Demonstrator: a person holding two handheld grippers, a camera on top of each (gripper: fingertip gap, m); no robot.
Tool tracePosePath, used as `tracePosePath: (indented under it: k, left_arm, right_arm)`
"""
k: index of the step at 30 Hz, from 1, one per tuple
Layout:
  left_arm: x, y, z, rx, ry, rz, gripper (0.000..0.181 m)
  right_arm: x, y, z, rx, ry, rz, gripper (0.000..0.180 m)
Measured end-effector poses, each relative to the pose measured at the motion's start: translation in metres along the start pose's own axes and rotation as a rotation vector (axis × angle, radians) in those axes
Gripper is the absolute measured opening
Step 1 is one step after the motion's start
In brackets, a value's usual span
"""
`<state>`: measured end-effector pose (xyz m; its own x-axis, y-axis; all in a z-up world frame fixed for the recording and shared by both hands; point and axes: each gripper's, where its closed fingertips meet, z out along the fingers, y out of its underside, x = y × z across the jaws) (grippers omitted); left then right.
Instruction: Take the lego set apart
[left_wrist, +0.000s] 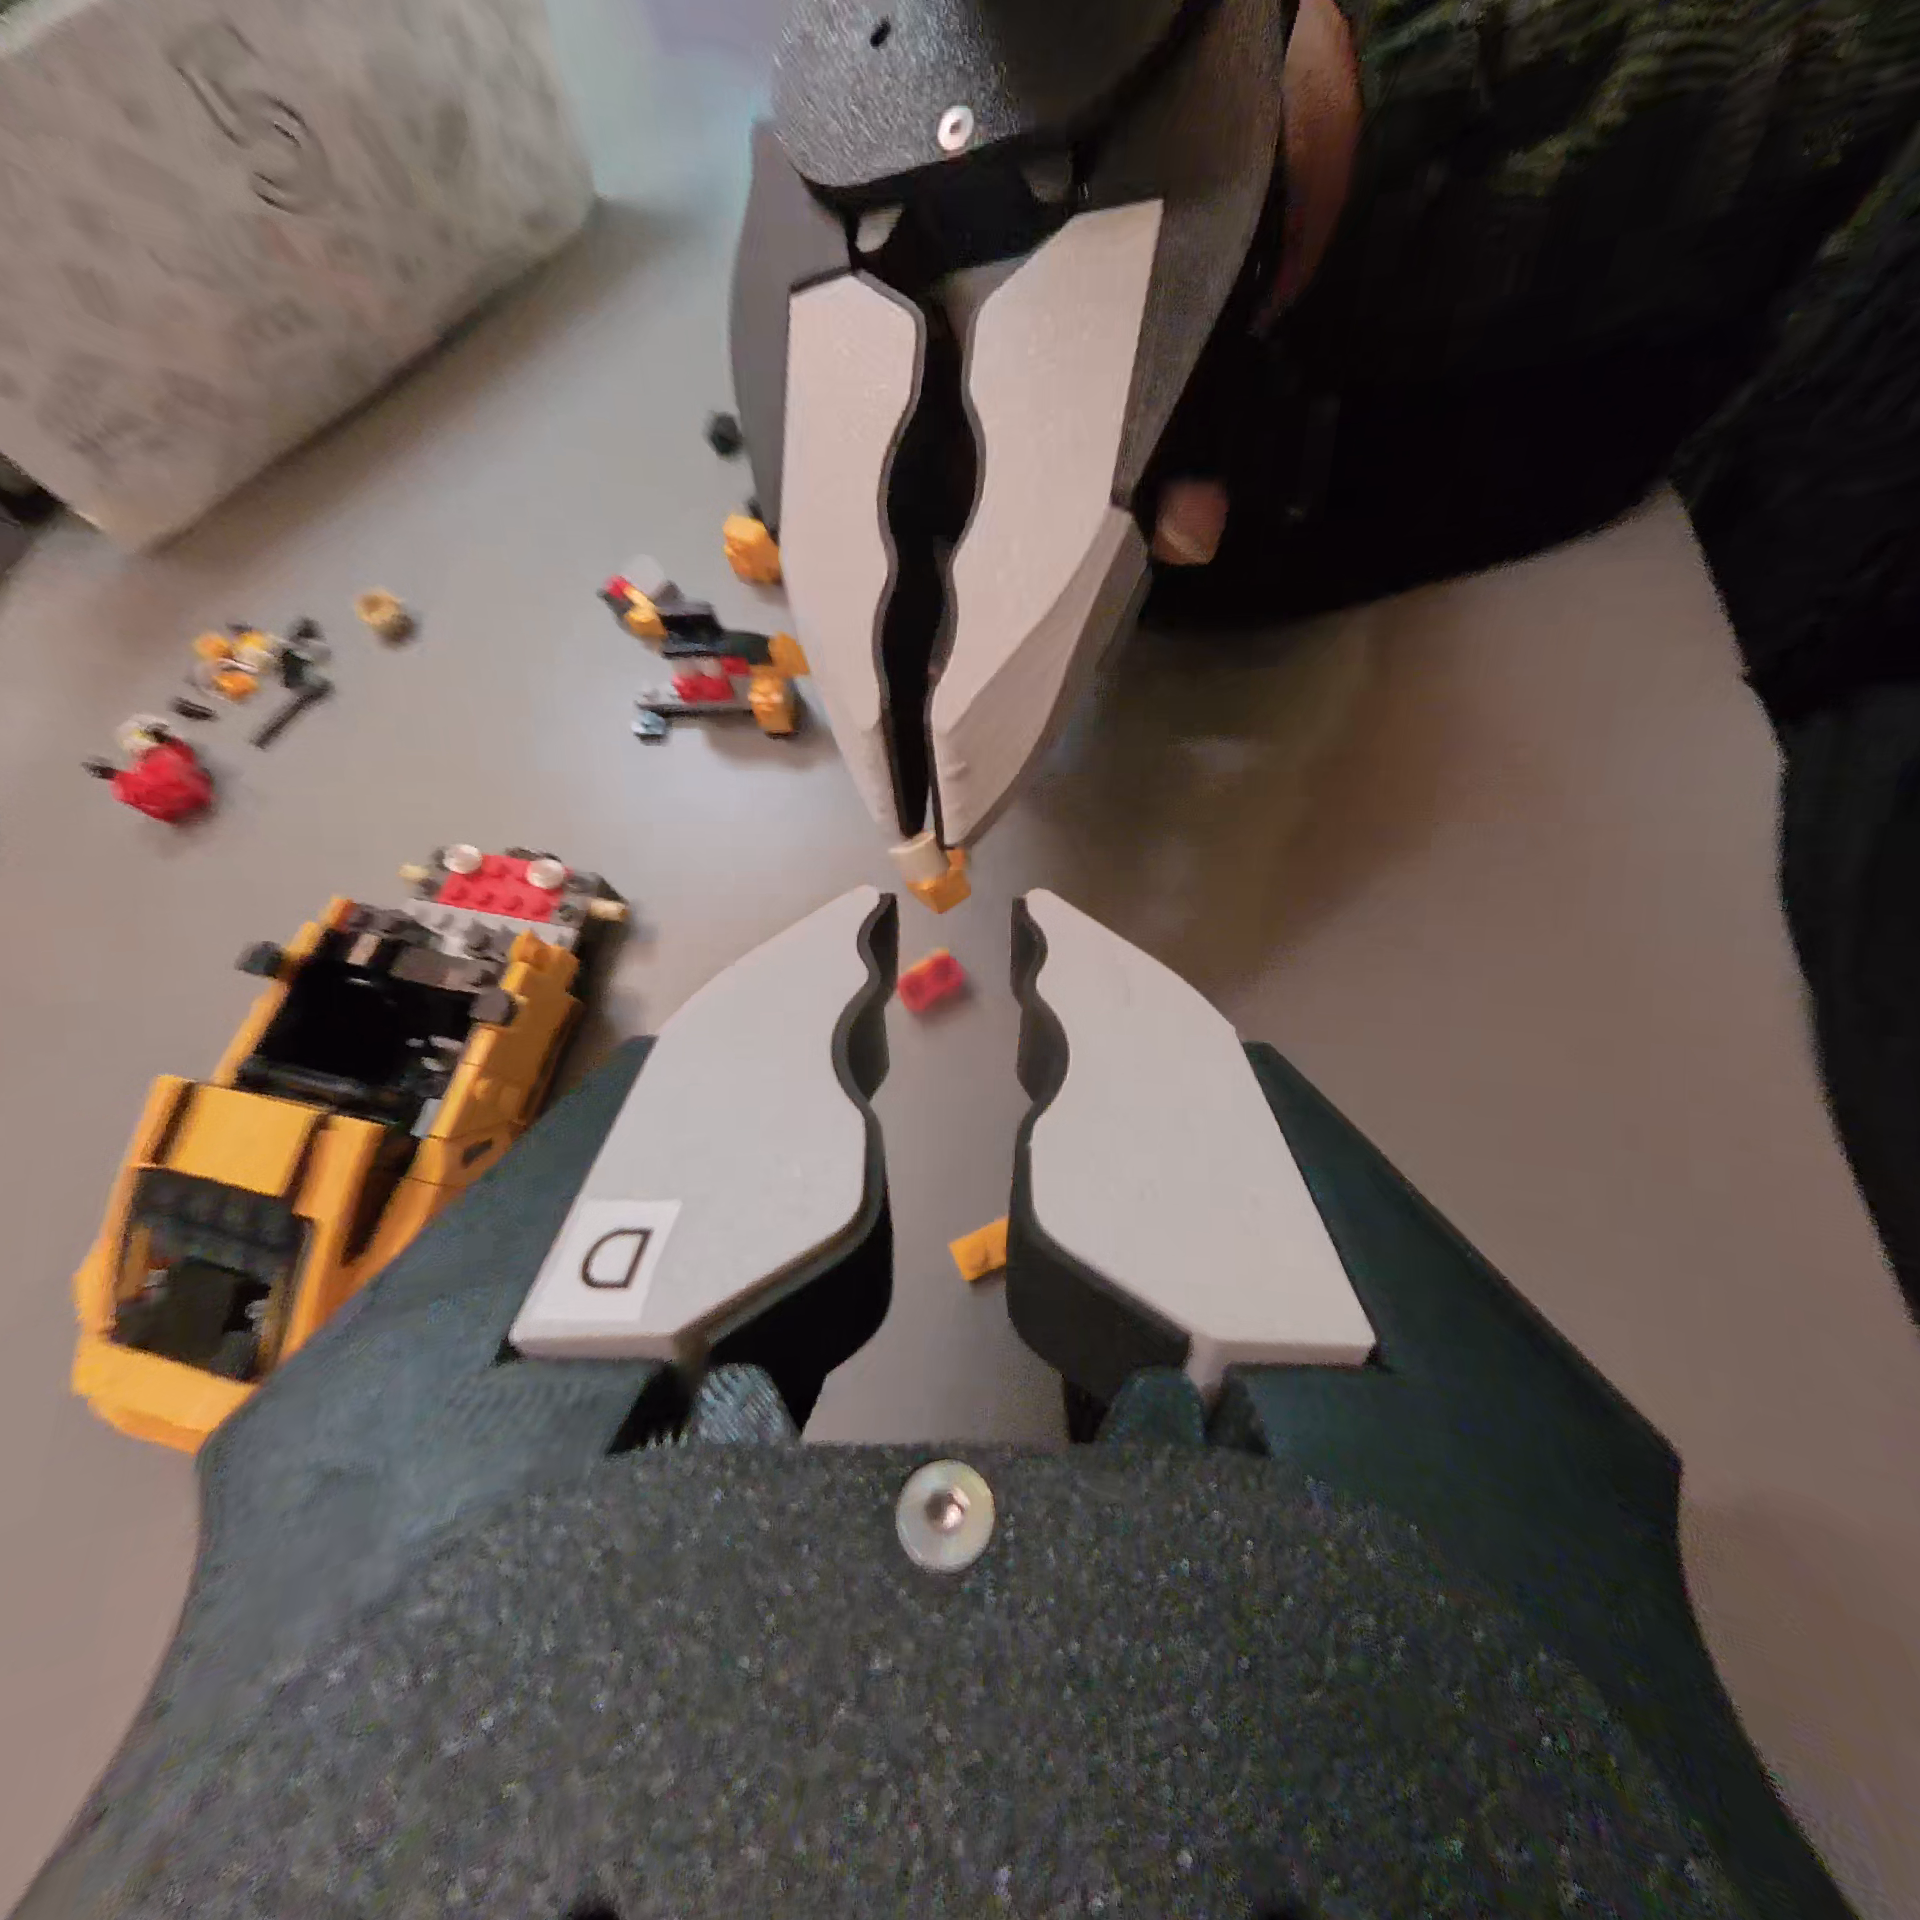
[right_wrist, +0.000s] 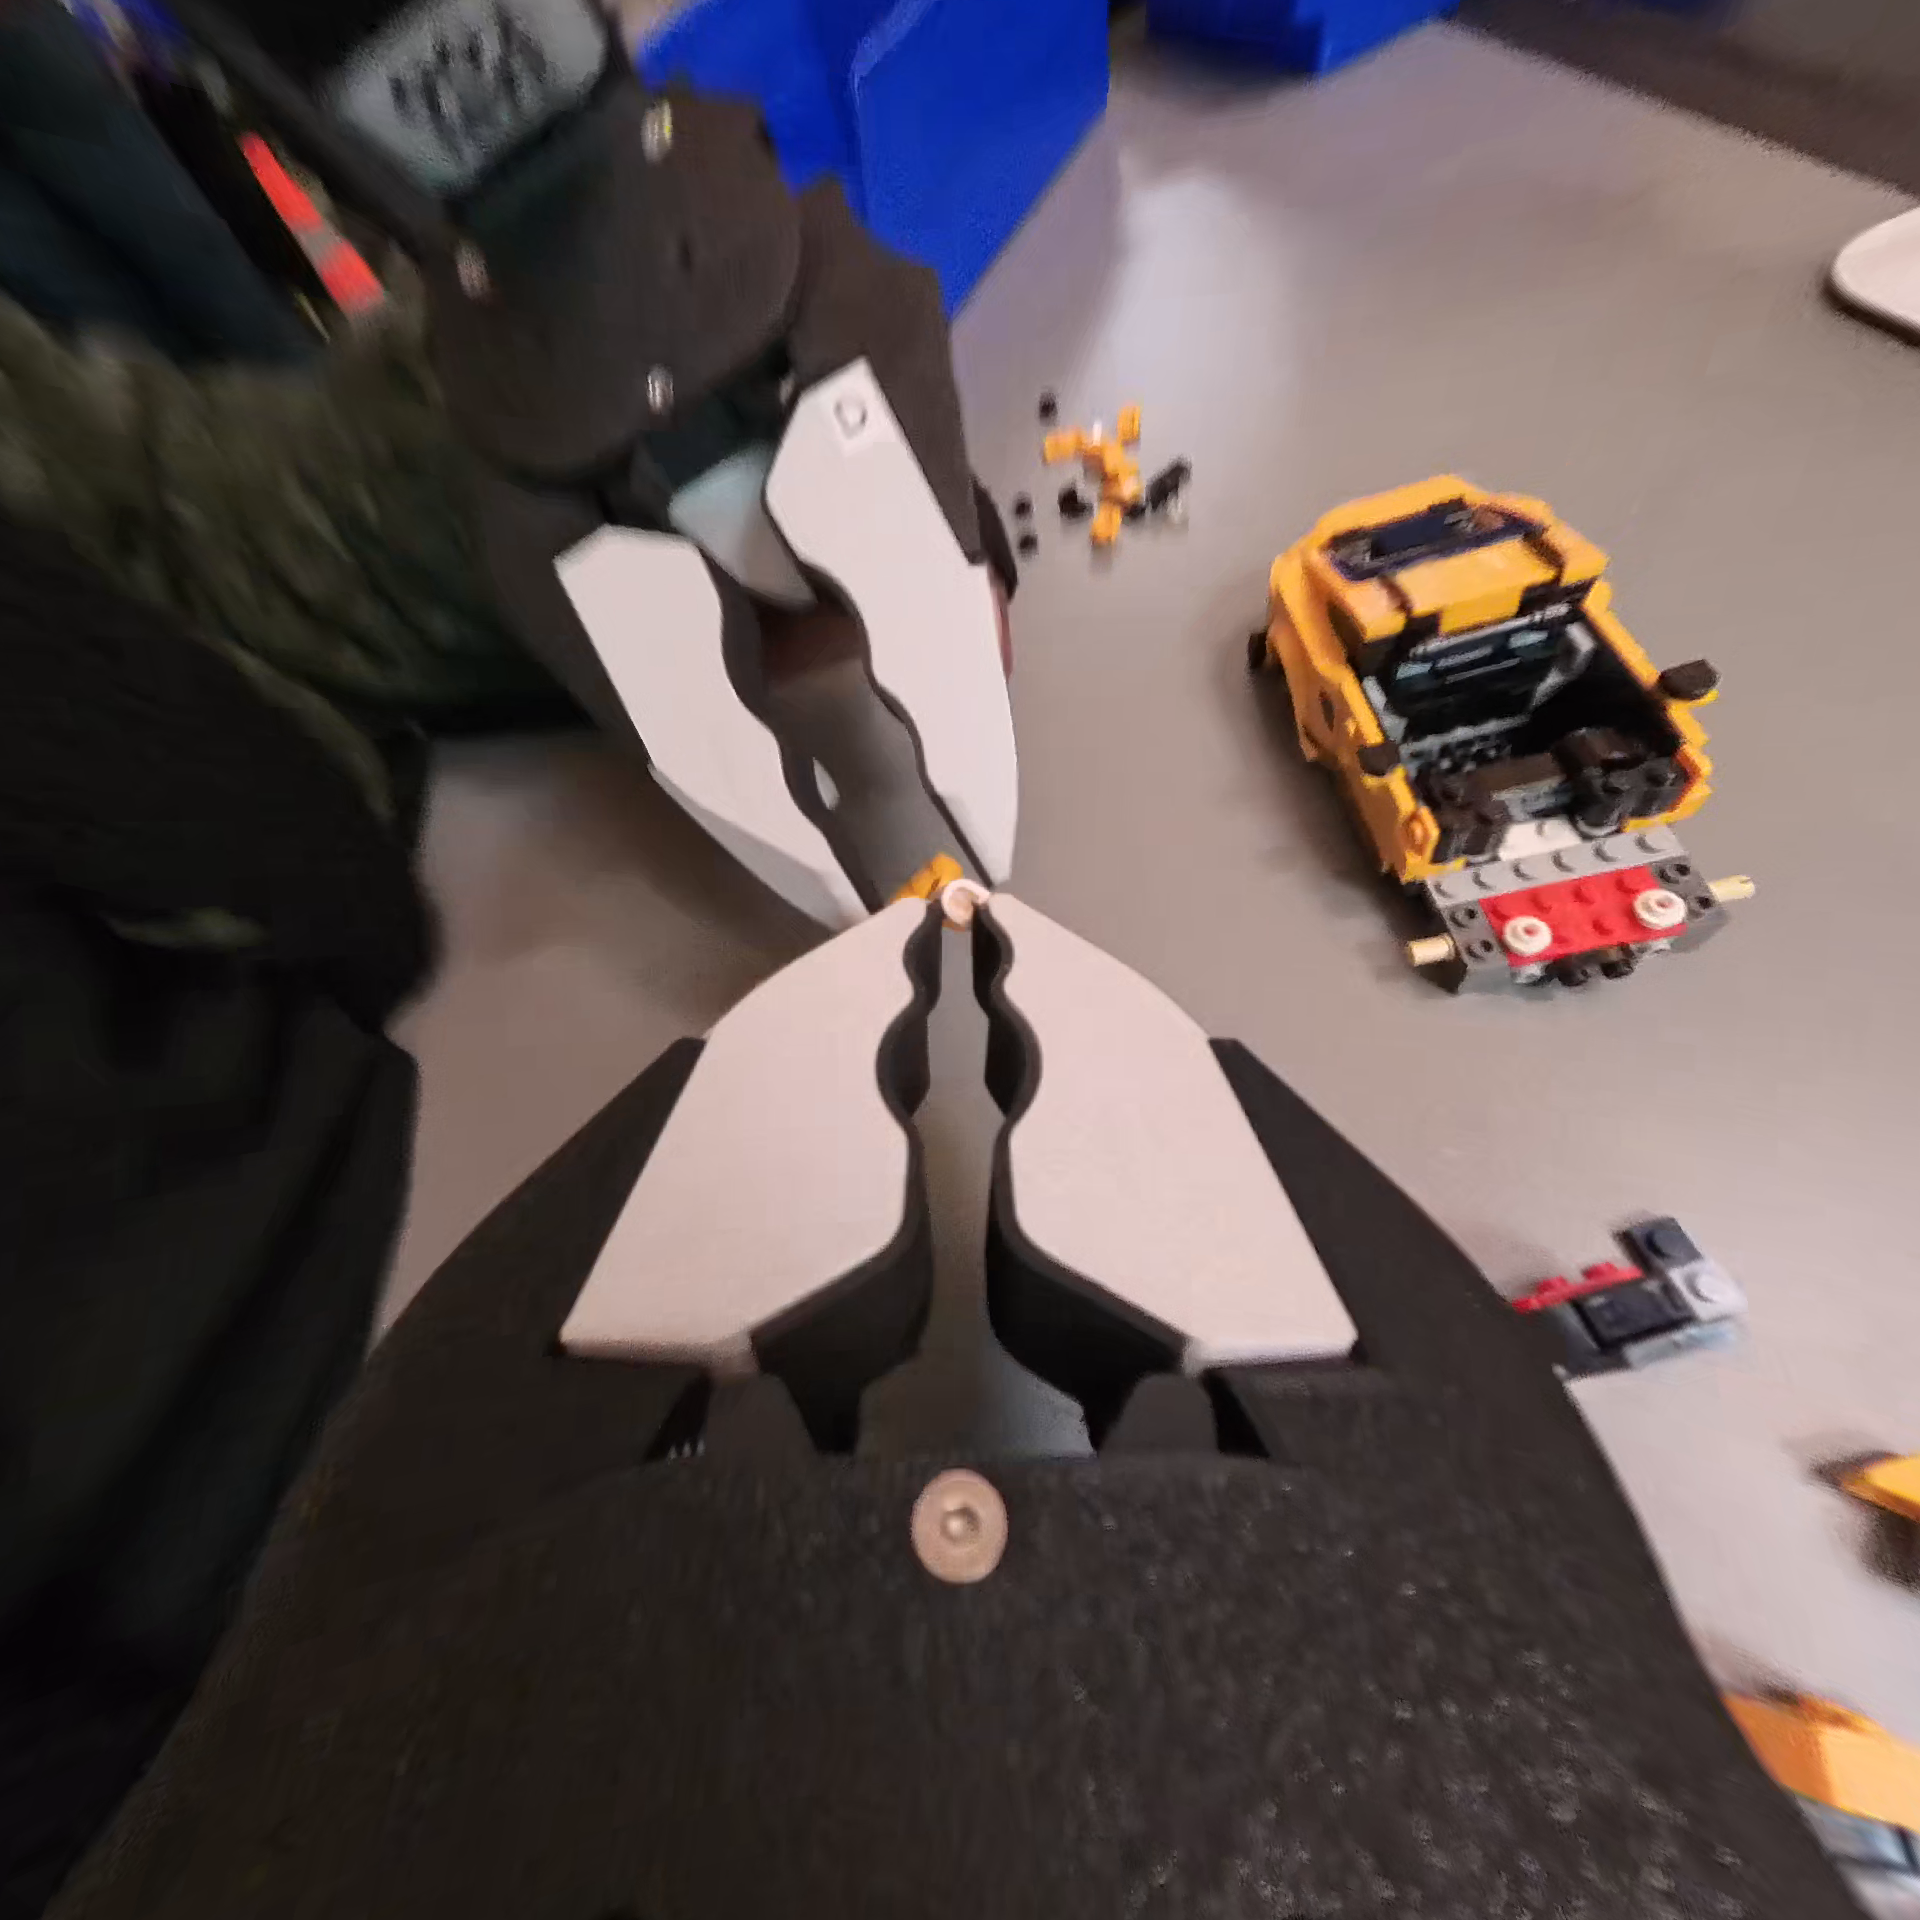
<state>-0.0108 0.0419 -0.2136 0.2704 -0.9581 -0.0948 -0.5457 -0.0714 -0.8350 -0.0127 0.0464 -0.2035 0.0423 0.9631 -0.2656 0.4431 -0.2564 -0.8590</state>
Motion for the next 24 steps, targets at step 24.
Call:
tracePosePath:
  k: [24]
  left_arm:
    - [-0.005, -0.030, -0.012, 0.092, -0.180, 0.190, 0.008]
  right_arm:
    - [-0.011, -0.024, -0.012, 0.172, -0.199, 0.229, 0.009]
